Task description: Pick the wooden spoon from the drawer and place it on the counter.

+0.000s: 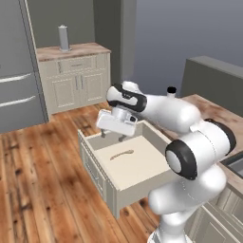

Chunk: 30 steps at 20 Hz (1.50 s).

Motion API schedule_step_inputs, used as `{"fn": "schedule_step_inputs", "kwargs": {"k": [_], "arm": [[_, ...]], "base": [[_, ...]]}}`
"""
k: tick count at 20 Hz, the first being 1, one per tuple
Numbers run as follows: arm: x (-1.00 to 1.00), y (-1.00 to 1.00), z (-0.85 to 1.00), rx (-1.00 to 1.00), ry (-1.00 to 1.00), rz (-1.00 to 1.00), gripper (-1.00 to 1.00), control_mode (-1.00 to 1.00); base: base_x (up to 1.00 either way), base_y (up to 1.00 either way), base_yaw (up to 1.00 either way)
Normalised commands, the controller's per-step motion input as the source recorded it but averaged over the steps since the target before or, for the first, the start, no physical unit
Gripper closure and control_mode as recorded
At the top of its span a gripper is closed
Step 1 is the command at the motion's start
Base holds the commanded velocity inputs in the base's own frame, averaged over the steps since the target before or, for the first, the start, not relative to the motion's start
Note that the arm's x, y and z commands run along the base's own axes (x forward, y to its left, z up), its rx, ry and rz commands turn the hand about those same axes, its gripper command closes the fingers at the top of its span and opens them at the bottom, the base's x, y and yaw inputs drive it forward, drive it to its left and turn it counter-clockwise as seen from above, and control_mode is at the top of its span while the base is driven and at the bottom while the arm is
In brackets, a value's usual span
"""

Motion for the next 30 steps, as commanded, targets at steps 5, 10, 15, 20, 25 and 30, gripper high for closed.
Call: {"fn": "schedule_step_inputs", "kwargs": {"k": [5, 10, 15, 20, 25, 30], "arm": [[-0.02, -0.62, 0.00, 0.11, 0.25, -0.09, -1.00, -1.00], [0.00, -0.31, -0.12, 0.00, 0.13, -0.26, -1.00, -1.00], [0.05, -0.02, -0.61, -0.08, 0.11, -0.43, -1.00, -1.00], [0.16, -0.03, -0.70, -0.17, 0.07, -0.53, -1.00, -1.00], [0.16, -0.17, -0.45, -0.22, 0.00, -0.44, -1.00, -1.00], [0.15, -0.40, -0.30, -0.25, 0.00, -0.21, -1.00, -1.00]], "base": [[0.00, 0.00, 0.00], [0.00, 0.00, 0.00], [0.00, 0.00, 0.00], [0.00, 0.00, 0.00], [0.00, 0.00, 0.00], [0.00, 0.00, 0.00]]}}
